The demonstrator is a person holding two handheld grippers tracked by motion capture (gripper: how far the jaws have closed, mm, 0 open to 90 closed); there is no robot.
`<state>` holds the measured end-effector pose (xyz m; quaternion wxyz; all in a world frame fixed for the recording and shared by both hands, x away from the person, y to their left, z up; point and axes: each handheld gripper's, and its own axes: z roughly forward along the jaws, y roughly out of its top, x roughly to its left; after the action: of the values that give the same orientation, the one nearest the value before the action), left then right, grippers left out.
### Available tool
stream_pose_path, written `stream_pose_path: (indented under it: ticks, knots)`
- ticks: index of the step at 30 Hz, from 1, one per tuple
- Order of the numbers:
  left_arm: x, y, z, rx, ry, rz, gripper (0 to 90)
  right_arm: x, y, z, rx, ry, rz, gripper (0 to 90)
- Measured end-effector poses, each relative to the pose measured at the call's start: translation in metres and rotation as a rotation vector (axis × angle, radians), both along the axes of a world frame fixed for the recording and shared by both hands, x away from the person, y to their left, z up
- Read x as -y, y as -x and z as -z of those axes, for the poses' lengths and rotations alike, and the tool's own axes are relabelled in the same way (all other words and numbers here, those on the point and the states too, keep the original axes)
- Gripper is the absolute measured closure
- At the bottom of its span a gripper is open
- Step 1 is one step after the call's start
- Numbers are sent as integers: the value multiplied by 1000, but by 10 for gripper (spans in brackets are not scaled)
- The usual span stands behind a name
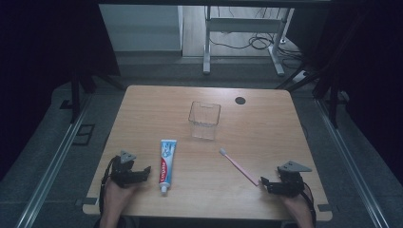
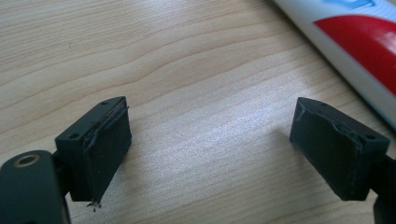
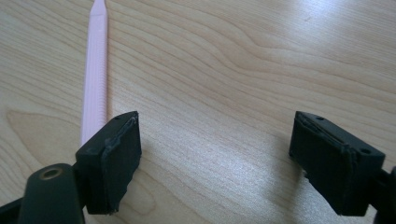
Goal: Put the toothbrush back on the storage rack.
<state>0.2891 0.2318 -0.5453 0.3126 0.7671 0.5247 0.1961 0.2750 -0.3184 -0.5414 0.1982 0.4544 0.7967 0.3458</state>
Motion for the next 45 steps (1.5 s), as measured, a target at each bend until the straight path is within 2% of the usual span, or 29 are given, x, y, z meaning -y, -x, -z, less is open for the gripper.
stream_pose_path:
  ticks: [28, 37, 45]
  knots:
    - [0, -1, 0, 2, 2, 1, 131, 0, 0, 0, -4, 0, -25, 145]
    - [0, -1, 0, 2, 2, 2, 131, 2, 0, -3, -17, 0, -34, 224]
    - [0, -1, 0, 2, 2, 1, 131, 3, 1, -8, -25, -24, -43, 296]
